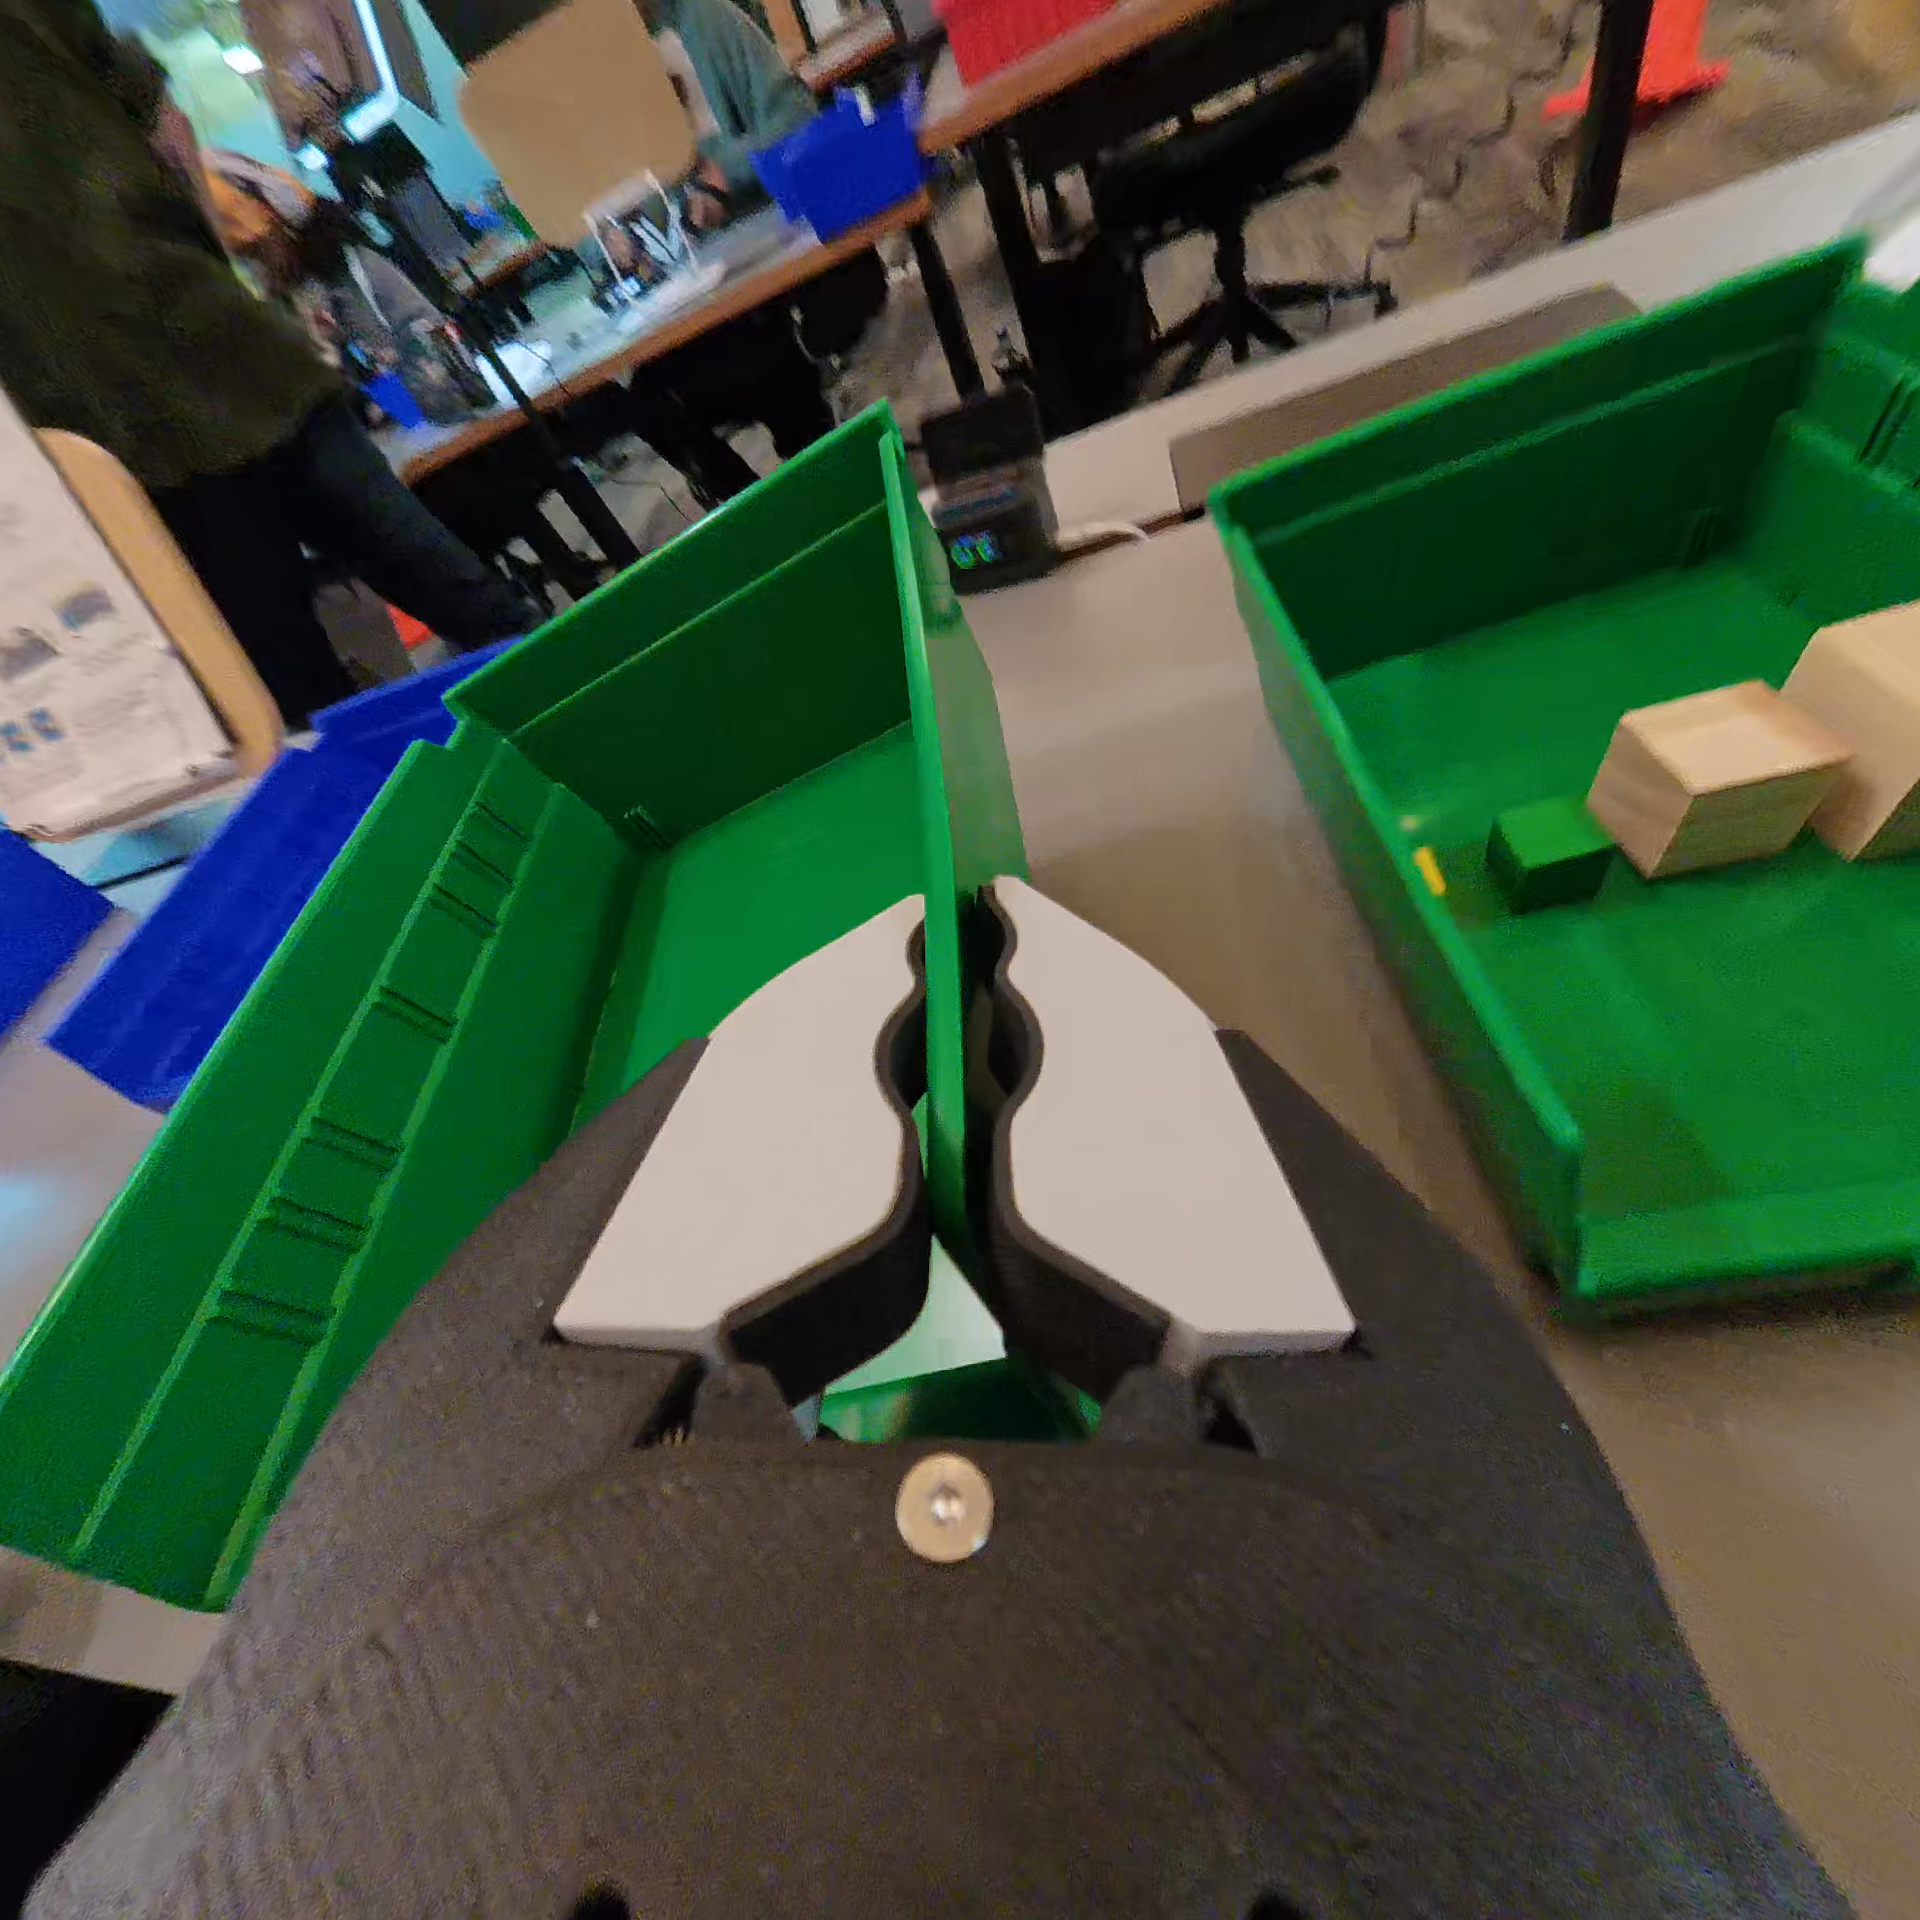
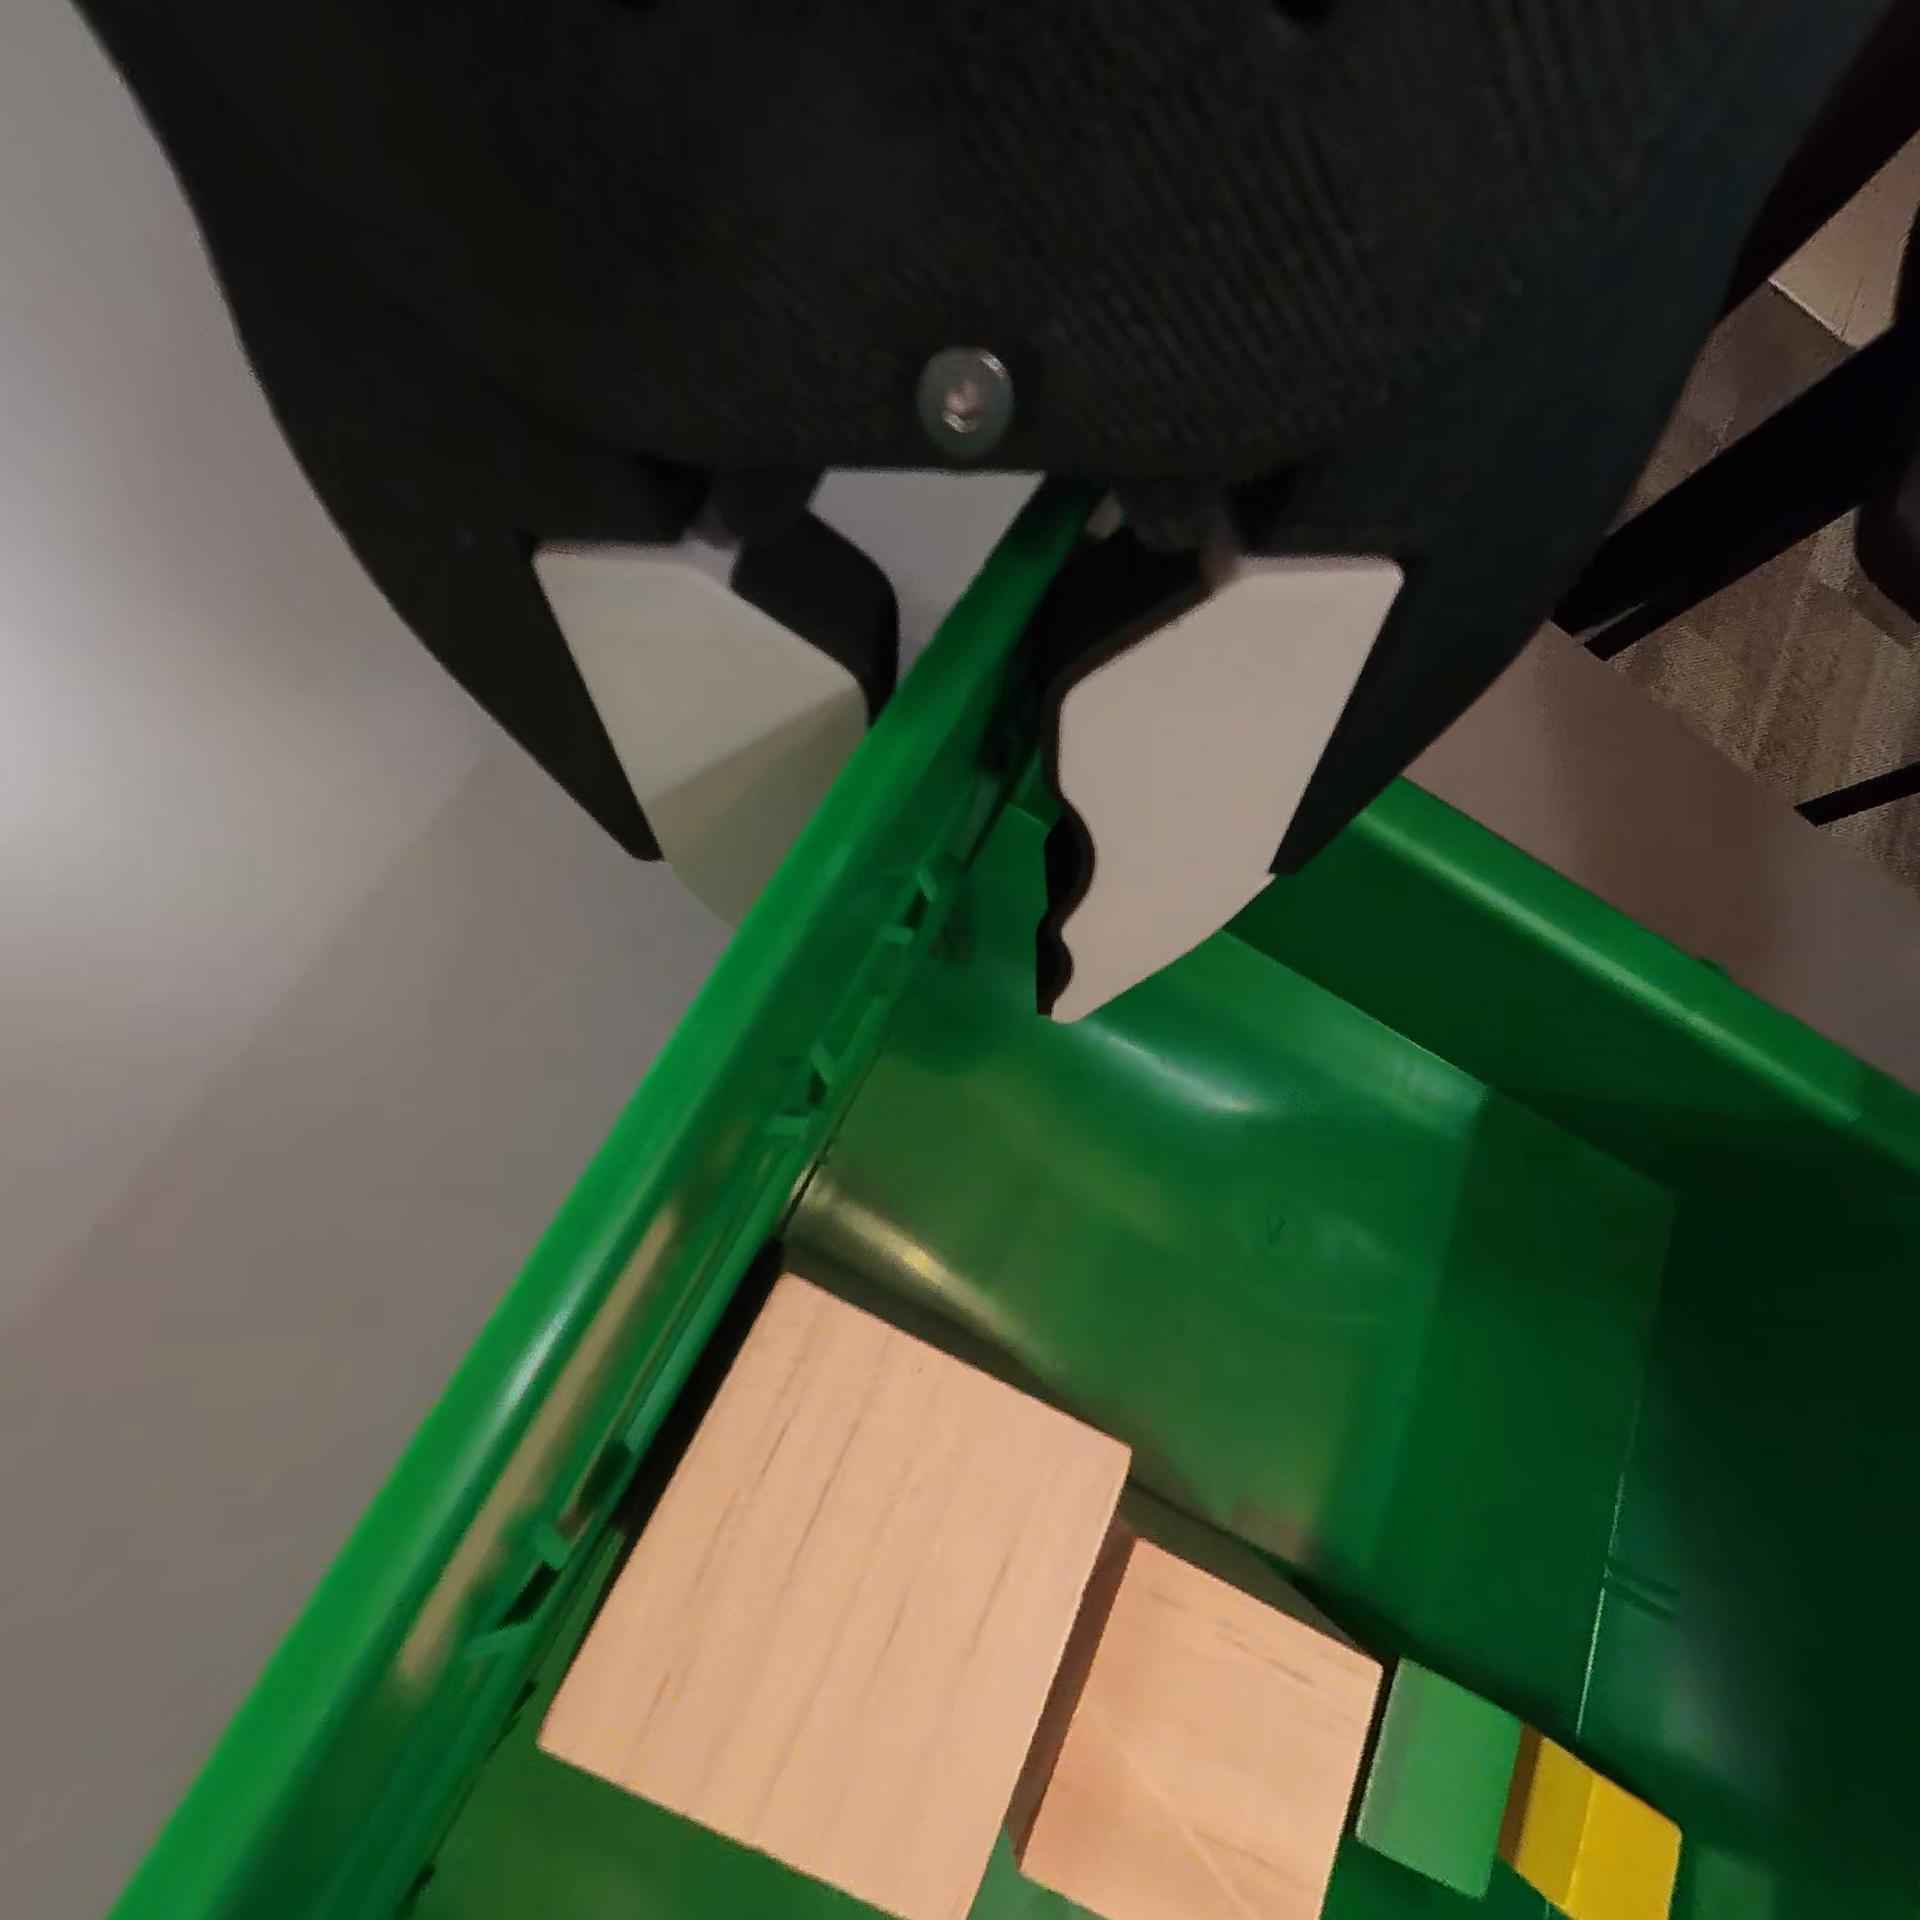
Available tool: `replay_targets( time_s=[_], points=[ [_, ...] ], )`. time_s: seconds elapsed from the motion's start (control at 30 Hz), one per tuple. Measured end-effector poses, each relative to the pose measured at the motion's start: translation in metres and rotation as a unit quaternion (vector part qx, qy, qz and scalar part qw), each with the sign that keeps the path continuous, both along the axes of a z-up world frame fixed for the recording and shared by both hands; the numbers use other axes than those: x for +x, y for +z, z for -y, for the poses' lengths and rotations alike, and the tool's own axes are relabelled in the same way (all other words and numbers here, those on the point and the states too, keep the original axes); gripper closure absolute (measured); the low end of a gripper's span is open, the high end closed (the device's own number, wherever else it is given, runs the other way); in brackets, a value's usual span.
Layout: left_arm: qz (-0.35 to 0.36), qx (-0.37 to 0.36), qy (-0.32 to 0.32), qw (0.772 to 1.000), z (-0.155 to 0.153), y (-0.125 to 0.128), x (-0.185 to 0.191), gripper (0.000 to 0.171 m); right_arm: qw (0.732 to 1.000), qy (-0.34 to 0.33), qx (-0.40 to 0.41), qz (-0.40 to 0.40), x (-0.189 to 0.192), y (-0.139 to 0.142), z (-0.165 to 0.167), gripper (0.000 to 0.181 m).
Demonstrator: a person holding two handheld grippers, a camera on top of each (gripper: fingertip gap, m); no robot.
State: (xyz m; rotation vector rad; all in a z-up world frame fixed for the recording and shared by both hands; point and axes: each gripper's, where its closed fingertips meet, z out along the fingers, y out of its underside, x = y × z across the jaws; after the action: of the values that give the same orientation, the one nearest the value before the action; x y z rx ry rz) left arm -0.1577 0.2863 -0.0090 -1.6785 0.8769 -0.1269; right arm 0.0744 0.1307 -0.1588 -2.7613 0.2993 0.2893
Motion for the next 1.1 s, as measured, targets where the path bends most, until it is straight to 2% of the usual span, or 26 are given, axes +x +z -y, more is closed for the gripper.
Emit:
replay_targets(
  time_s=[0.17, 0.27, 0.4, 0.57, 0.73, 0.8, 0.93, 1.1],
  points=[
    [0.039, 0.044, 0.008, 0.998, 0.012, 0.056, -0.026, 0.164, 1.0, 0.01, 0.003, -0.003, -0.04, 0.0, -0.032, 0.155],
    [0.055, 0.062, 0.011, 0.996, 0.021, 0.081, -0.042, 0.164, 1.0, -0.006, 0.015, -0.022, -0.073, 0.001, -0.058, 0.152],
    [0.071, 0.077, 0.018, 0.994, 0.03, 0.096, -0.059, 0.165, 0.998, -0.018, 0.032, -0.047, -0.113, 0.003, -0.088, 0.146],
    [0.103, 0.075, 0.029, 0.991, 0.034, 0.104, -0.078, 0.165, 0.993, -0.044, 0.066, -0.089, -0.155, 0.008, -0.107, 0.135],
    [0.104, 0.075, 0.039, 0.991, 0.038, 0.104, -0.092, 0.165, 0.994, 0.001, 0.085, -0.073, -0.18, 0.01, -0.094, 0.126],
    [0.102, 0.079, 0.042, 0.991, 0.039, 0.104, -0.095, 0.165, 0.991, 0.036, 0.086, -0.093, -0.19, 0.014, -0.084, 0.118],
    [0.092, 0.08, 0.048, 0.991, 0.039, 0.1, -0.097, 0.165, 0.985, 0.062, 0.09, -0.135, -0.202, 0.025, -0.061, 0.118],
    [0.09, 0.074, 0.044, 0.992, 0.04, 0.098, -0.094, 0.165, 0.979, 0.087, 0.109, -0.151, -0.217, 0.036, -0.04, 0.118]
  ],
)
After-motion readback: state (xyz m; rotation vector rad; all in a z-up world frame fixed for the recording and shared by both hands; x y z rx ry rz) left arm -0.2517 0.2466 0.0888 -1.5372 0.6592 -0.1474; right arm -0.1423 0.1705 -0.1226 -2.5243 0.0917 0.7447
